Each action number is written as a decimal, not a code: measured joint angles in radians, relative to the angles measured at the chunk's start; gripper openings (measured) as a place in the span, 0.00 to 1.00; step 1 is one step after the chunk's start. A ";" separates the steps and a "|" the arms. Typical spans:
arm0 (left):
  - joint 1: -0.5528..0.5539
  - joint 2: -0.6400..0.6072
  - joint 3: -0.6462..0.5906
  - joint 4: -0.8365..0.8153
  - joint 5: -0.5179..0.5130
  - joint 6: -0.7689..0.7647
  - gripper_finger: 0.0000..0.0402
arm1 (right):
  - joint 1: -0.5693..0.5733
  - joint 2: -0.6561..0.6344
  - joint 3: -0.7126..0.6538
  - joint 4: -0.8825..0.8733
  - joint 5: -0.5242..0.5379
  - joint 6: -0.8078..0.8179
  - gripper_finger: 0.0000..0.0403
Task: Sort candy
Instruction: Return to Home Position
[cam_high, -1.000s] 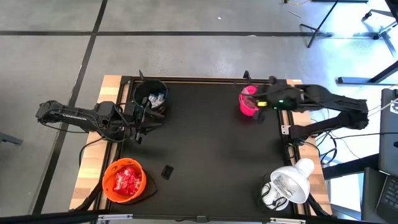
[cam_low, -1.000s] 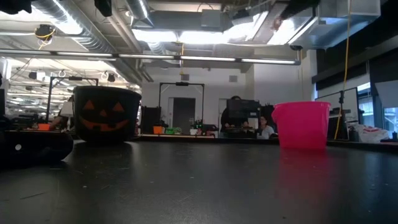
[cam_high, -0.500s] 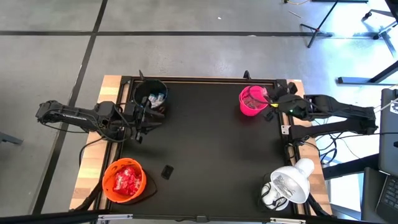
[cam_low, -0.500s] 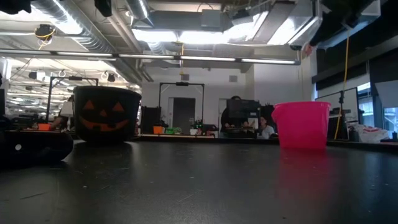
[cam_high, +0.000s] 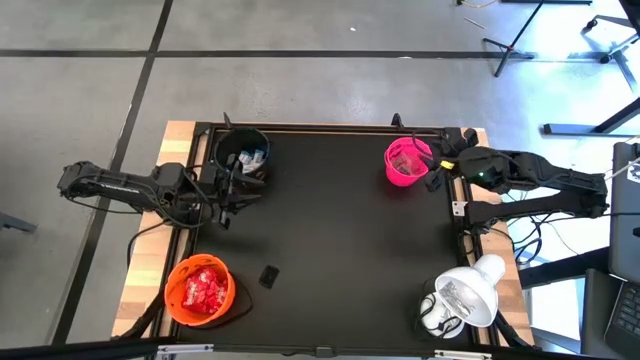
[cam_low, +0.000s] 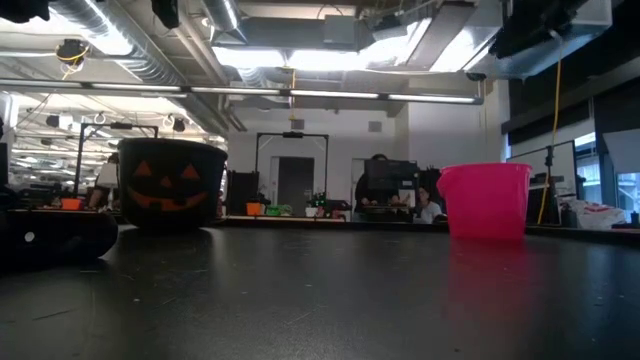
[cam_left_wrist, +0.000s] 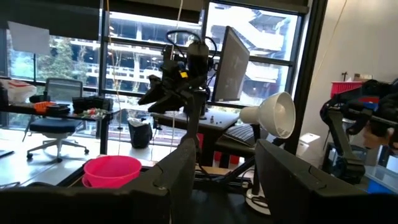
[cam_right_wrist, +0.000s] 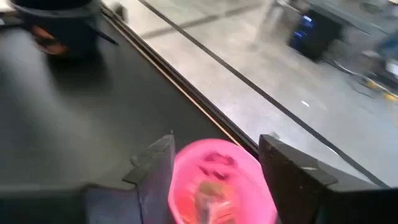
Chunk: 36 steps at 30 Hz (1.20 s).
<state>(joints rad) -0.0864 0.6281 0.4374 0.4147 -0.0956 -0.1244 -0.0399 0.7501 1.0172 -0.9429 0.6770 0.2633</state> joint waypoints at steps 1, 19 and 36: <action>0.000 0.000 0.000 0.004 0.000 -0.001 0.39 | 0.000 -0.001 0.000 0.032 -0.023 -0.026 0.58; 0.000 -0.075 0.458 -0.720 -0.138 0.220 0.32 | 0.000 -0.181 0.000 0.322 -0.547 -0.290 0.25; 0.000 -0.438 0.153 -0.652 -0.088 0.185 0.24 | 0.000 -0.745 -0.392 0.501 -0.617 -0.242 0.03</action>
<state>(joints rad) -0.0866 0.1899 0.5903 -0.2376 -0.1837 0.0607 -0.0395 0.0047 0.6248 -0.4416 0.0605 0.0216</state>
